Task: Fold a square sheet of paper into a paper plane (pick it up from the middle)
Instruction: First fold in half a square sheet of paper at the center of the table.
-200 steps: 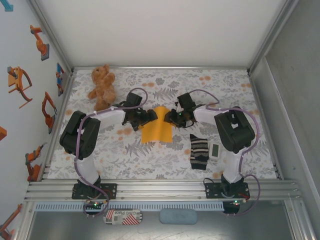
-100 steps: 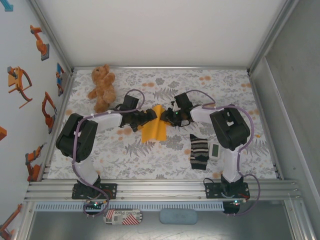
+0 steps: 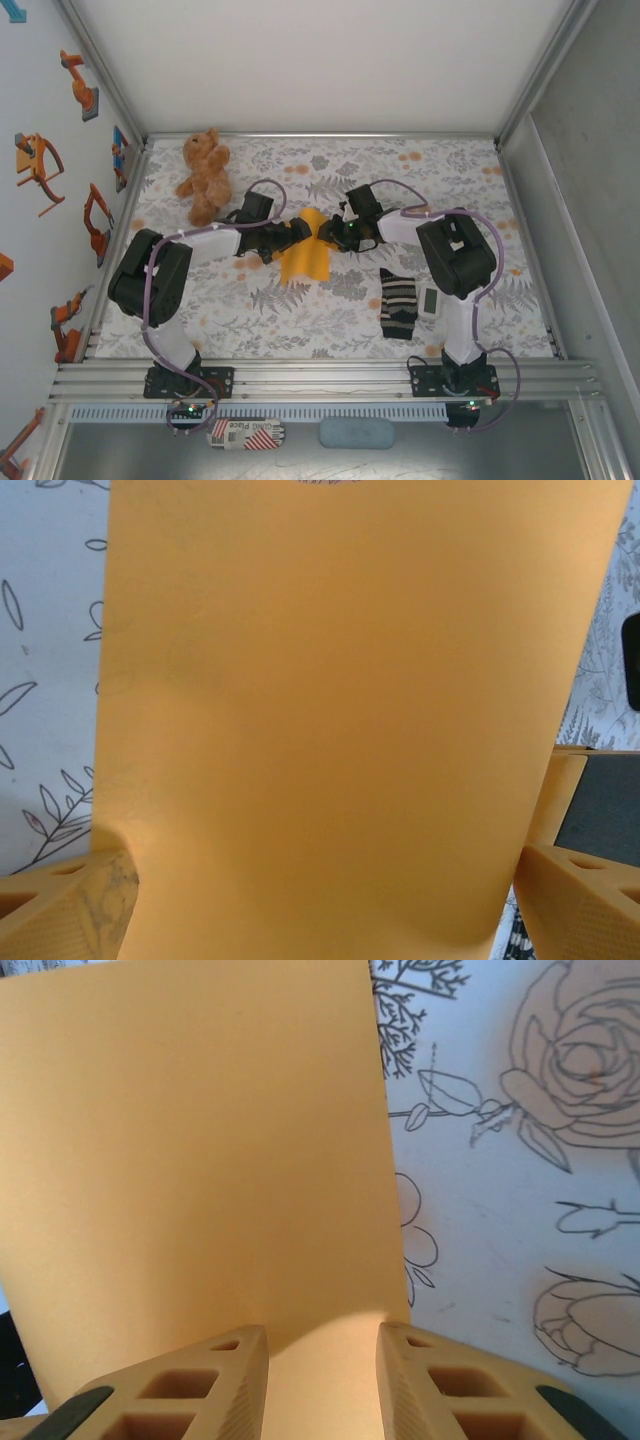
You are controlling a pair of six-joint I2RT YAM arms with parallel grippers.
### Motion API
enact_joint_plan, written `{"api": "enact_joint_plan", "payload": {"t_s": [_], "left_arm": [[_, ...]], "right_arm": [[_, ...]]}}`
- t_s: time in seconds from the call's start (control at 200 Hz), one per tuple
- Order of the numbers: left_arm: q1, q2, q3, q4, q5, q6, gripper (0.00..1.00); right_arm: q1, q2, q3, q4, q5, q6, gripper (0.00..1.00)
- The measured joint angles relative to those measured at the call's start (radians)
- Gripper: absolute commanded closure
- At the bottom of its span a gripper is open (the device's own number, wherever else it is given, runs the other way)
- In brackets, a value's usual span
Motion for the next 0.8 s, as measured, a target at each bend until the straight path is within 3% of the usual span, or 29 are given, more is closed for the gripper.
{"api": "enact_joint_plan", "payload": {"t_s": [0.29, 0.526, 0.801], "left_arm": [[0.0, 0.024, 0.035, -0.063, -0.006, 0.032, 0.21], [0.0, 0.03, 0.038, -0.097, -0.02, 0.058, 0.49], [0.023, 0.027, 0.037, -0.09, 0.002, 0.088, 0.62]], "right_arm": [[0.002, 0.013, 0.006, 0.025, -0.026, 0.032, 0.67], [0.002, 0.014, 0.006, 0.033, -0.031, 0.042, 0.67], [0.002, -0.01, -0.029, 0.053, -0.026, 0.044, 0.66]]}}
